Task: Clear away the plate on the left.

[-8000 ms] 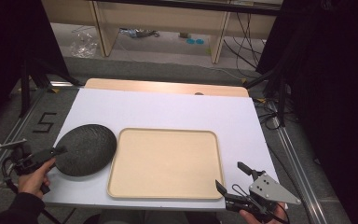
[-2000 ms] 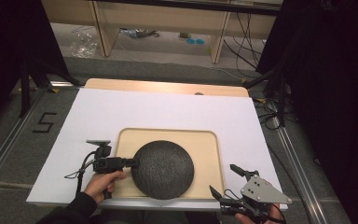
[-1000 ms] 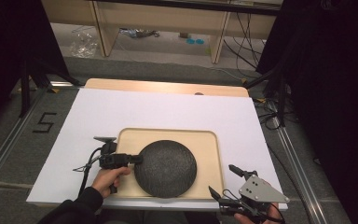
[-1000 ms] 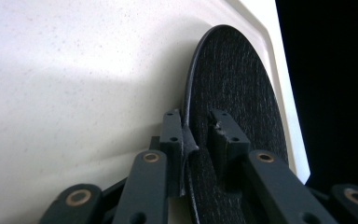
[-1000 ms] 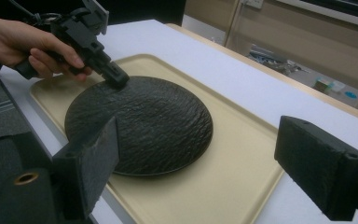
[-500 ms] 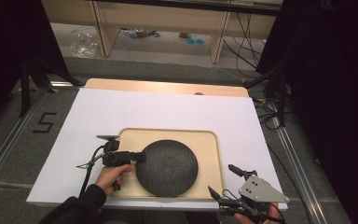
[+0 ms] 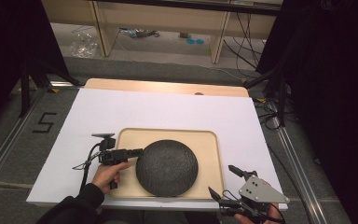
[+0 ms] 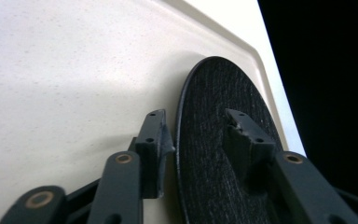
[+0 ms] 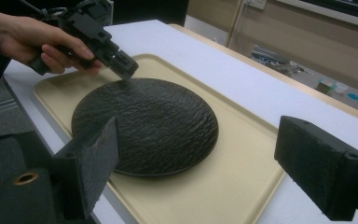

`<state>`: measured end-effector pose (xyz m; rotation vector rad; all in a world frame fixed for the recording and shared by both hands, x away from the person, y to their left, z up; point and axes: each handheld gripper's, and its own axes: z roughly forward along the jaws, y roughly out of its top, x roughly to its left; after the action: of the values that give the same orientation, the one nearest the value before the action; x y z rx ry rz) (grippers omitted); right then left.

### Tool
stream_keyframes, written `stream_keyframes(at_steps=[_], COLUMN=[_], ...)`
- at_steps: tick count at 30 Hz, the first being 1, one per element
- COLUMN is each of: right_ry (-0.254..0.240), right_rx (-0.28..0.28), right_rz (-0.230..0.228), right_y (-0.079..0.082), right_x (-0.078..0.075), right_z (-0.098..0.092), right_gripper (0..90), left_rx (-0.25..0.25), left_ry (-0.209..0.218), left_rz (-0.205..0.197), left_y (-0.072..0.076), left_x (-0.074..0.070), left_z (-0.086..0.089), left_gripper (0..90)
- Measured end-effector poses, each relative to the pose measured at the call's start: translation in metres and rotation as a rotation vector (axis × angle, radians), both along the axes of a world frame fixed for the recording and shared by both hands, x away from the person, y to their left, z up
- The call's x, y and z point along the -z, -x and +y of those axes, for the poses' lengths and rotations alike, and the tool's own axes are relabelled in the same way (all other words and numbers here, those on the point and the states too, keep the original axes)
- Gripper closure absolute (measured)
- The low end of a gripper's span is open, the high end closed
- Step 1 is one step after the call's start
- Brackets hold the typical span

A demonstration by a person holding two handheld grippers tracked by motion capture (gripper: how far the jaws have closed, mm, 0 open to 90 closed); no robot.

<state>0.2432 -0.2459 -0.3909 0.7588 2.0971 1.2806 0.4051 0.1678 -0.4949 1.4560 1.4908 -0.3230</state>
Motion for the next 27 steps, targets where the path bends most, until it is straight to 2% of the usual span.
stream_keyframes(at_steps=[5,6,8,9,10,12,15,16,18,21,27], right_ry=[-0.004,-0.005,-0.009,-0.007,-0.007,-0.008,-0.010,-0.007,-0.007,-0.003,-0.009], right_rx=[0.004,0.002,0.005,0.004,0.004,0.004,0.006,0.006,0.007,0.004,0.001], right_rz=[-0.003,0.001,-0.001,-0.001,-0.001,-0.003,0.000,-0.002,0.001,0.009,0.008], right_y=[-0.001,-0.001,-0.001,-0.001,-0.001,-0.001,-0.001,-0.001,-0.001,-0.001,-0.004], right_x=[0.001,0.001,0.001,0.001,0.001,0.001,0.001,0.002,0.002,0.001,0.003], right_z=[0.000,-0.001,-0.001,-0.001,-0.001,-0.001,-0.001,-0.001,-0.001,-0.001,-0.003], right_gripper=[15.5,15.5,15.5,15.5,15.5,15.5,15.5,15.5,15.5,15.4,15.4], left_rx=[0.002,0.019,0.022,0.005,0.005,0.022,0.040,0.040,0.050,0.039,0.040], left_ry=[-0.023,-0.032,-0.043,-0.070,-0.070,-0.099,-0.170,-0.170,-0.173,-0.171,-0.140], left_rz=[-0.007,-0.010,-0.011,-0.006,-0.006,-0.019,-0.073,-0.073,-0.104,-0.108,-0.146], left_y=[0.000,0.000,0.000,0.000,0.000,0.000,0.003,0.003,0.005,0.006,0.012], left_x=[-0.001,-0.001,-0.001,-0.003,-0.003,-0.007,-0.017,-0.017,-0.024,-0.027,-0.036], left_z=[0.000,0.002,0.003,0.004,0.004,0.007,0.008,0.008,0.012,0.015,0.024], left_gripper=[53.6,52.6,50.6,49.2,48.1,47.9,45.3,45.2,43.5,41.6,36.7])
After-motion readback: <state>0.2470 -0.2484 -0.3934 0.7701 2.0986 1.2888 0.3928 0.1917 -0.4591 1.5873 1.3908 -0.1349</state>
